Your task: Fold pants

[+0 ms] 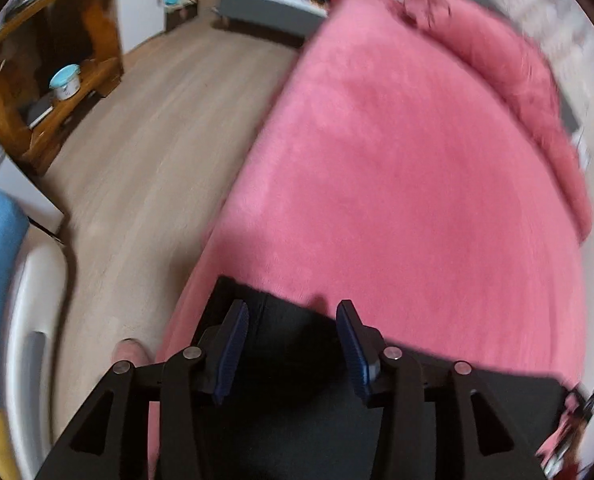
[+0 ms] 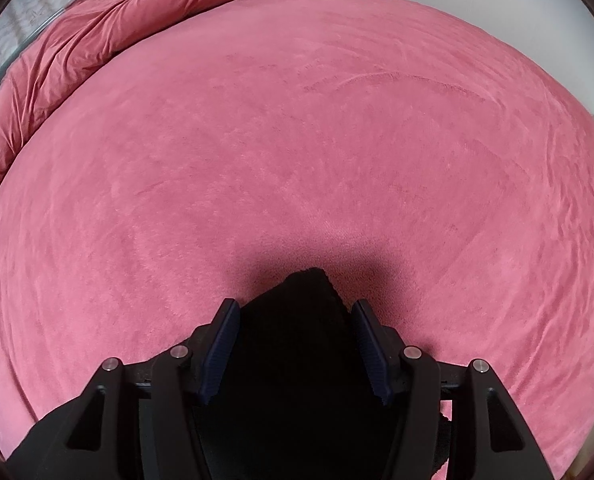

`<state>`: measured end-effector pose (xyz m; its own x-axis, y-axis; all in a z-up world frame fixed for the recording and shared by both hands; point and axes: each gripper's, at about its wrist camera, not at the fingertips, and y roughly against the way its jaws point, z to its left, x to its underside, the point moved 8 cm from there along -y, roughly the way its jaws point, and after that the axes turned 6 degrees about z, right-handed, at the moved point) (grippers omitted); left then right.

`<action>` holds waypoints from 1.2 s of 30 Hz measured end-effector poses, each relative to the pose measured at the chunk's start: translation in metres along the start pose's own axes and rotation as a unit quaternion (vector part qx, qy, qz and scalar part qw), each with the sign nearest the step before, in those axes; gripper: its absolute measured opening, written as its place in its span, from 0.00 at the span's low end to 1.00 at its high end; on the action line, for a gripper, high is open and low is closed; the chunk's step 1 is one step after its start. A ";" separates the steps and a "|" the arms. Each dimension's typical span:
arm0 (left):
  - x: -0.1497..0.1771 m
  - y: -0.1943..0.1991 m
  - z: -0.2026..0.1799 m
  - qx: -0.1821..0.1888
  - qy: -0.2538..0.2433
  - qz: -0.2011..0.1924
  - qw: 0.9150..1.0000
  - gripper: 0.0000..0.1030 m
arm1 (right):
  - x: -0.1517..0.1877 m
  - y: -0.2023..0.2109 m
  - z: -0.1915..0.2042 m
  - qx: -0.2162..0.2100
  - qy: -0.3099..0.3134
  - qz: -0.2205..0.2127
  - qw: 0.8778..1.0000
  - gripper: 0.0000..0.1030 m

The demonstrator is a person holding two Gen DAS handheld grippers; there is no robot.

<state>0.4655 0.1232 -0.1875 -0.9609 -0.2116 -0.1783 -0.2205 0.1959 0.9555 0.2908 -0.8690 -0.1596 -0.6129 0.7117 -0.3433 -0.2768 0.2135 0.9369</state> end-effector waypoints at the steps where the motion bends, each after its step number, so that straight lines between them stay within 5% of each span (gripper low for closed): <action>1: 0.001 -0.002 0.000 -0.015 -0.007 0.004 1.000 0.45 | 0.000 0.000 0.001 0.002 0.001 0.000 1.000 0.58; 6: -0.013 0.012 0.021 -0.066 0.020 -0.058 0.996 0.45 | 0.000 0.000 0.001 0.000 0.002 0.003 1.000 0.58; 10: -0.013 -0.005 0.025 0.015 0.045 -0.013 0.999 0.46 | 0.000 0.000 0.002 0.001 0.004 0.005 1.000 0.58; 14: -0.012 -0.004 0.027 0.033 0.066 -0.023 0.997 0.45 | 0.000 0.000 0.002 0.002 0.004 0.002 1.000 0.58; 18: -0.008 0.004 0.024 0.046 0.056 -0.042 0.996 0.19 | 0.003 0.000 0.004 0.004 0.008 -0.003 1.000 0.58; 21: 0.000 0.014 0.018 0.073 0.027 -0.058 0.995 0.09 | 0.004 -0.001 0.004 0.006 0.013 -0.007 1.000 0.57; 23: 0.002 0.023 0.021 0.088 0.024 -0.074 0.993 0.09 | 0.006 0.000 0.005 0.006 0.014 -0.011 1.000 0.53; 27: 0.005 0.036 0.031 0.120 0.049 -0.086 0.988 0.08 | 0.010 0.006 0.013 -0.010 0.023 -0.016 1.000 0.21; 30: 0.008 0.049 0.030 0.143 0.057 -0.095 0.983 0.08 | 0.012 0.013 0.016 -0.009 0.033 -0.021 0.999 0.19; 36: 0.023 0.090 0.027 0.182 0.056 -0.120 0.974 0.08 | 0.016 0.043 0.006 -0.076 -0.010 -0.043 0.996 0.17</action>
<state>0.4193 0.1616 -0.1123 -0.8546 -0.3930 -0.3394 -0.5006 0.4500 0.7395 0.2738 -0.8440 -0.1246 -0.5667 0.7091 -0.4197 -0.4383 0.1719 0.8822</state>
